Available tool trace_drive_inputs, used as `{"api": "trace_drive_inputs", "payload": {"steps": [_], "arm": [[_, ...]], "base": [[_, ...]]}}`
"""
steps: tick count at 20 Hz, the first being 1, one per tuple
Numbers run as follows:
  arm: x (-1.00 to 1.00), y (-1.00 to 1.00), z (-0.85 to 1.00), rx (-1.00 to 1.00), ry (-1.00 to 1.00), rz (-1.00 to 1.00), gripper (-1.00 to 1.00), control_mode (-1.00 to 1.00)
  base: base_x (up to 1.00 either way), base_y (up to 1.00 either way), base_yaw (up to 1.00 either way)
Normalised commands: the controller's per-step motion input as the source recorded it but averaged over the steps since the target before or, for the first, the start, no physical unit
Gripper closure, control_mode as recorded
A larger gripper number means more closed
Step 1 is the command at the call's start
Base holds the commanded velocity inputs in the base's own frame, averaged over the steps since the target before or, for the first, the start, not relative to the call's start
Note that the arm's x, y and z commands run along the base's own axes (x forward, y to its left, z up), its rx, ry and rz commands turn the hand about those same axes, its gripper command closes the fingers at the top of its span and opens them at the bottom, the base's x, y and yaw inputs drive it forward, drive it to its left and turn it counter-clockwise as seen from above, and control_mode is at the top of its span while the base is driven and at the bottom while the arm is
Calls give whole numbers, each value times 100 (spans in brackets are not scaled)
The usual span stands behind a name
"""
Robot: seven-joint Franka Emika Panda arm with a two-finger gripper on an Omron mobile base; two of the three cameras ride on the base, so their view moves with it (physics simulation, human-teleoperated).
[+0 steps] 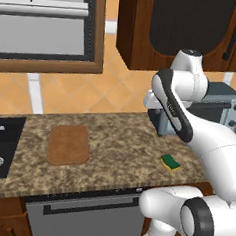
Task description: Pick up the sponge from the counter and clean the cutting board by briefly scrubbing or pressing down on the cutting board. Once finished, release the sponge.
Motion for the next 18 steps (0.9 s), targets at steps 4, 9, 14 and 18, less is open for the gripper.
{"api": "trace_drive_inputs", "payload": {"steps": [4,9,14,18], "arm": [[-8,0,-10,0,0,0,-100,-100],[-4,-59,-45,0,0,0,-100,-100],[0,-58,-35,0,2,0,-100,-100],[0,-36,-35,0,3,0,-100,-100]], "base": [[0,0,0],[0,0,0],[0,0,0],[0,0,0]]}}
